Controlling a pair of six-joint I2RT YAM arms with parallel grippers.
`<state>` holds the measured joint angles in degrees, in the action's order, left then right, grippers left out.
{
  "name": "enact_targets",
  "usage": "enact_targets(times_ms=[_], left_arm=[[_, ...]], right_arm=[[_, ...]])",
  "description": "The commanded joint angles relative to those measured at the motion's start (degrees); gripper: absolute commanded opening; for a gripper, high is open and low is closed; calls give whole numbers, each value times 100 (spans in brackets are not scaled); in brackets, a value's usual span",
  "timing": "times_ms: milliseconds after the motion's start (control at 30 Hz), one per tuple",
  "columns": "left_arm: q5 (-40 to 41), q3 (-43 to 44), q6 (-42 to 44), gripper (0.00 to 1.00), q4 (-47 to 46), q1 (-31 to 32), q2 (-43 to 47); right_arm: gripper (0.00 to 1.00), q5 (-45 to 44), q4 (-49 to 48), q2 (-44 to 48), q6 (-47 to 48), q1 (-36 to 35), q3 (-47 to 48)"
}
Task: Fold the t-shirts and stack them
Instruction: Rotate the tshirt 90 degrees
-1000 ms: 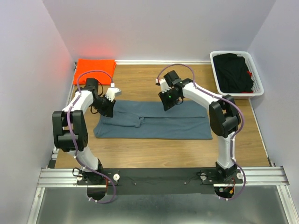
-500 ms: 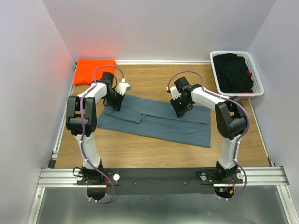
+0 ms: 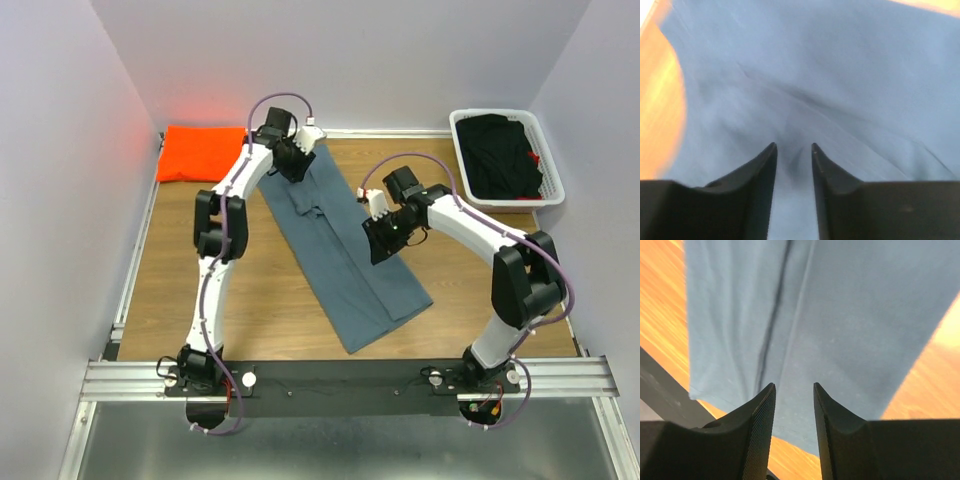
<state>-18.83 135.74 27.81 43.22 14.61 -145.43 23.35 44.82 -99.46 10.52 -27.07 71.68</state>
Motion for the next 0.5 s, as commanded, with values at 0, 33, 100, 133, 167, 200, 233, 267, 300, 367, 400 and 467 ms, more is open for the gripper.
enact_targets(times_ms=[0,33,100,133,167,200,233,267,300,367,400,467], left_arm=[[-130,-1337,-425,70,-1488,-98,1863],[9,-1731,-600,79,-1666,-99,2069],[107,-1963,-873,96,-1817,-125,2421],[160,-2164,-970,98,-1896,-169,2692],[195,-2288,-1258,98,-2010,-195,2956],[230,-2402,-1261,98,-2011,-230,2959],[335,-2621,-1618,98,-2133,-326,3176],[345,-2658,-1743,98,-2073,-380,3248],[232,-2684,-1770,98,-1872,-441,3327],[-138,-2790,-1762,98,-1643,-591,3354],[-147,-2851,-1744,98,-1441,-608,3371],[-279,-3132,-1630,98,-1325,-626,3415]], right_arm=[[45,-119,115,199,-112,0,250],[45,-225,124,147,-103,0,241],[46,-305,132,-29,-51,9,224],[46,-444,132,-82,-24,9,180],[46,-576,132,-187,46,9,154],[46,-578,124,-214,90,9,101],[46,-726,54,-240,116,9,5],[46,-797,19,-258,143,0,-57],[47,-893,1,-302,204,0,-110],[47,-982,-8,-398,231,0,-242],[47,-1017,-8,-477,257,-9,-277],[47,-1087,-17,-522,292,-53,-426]])
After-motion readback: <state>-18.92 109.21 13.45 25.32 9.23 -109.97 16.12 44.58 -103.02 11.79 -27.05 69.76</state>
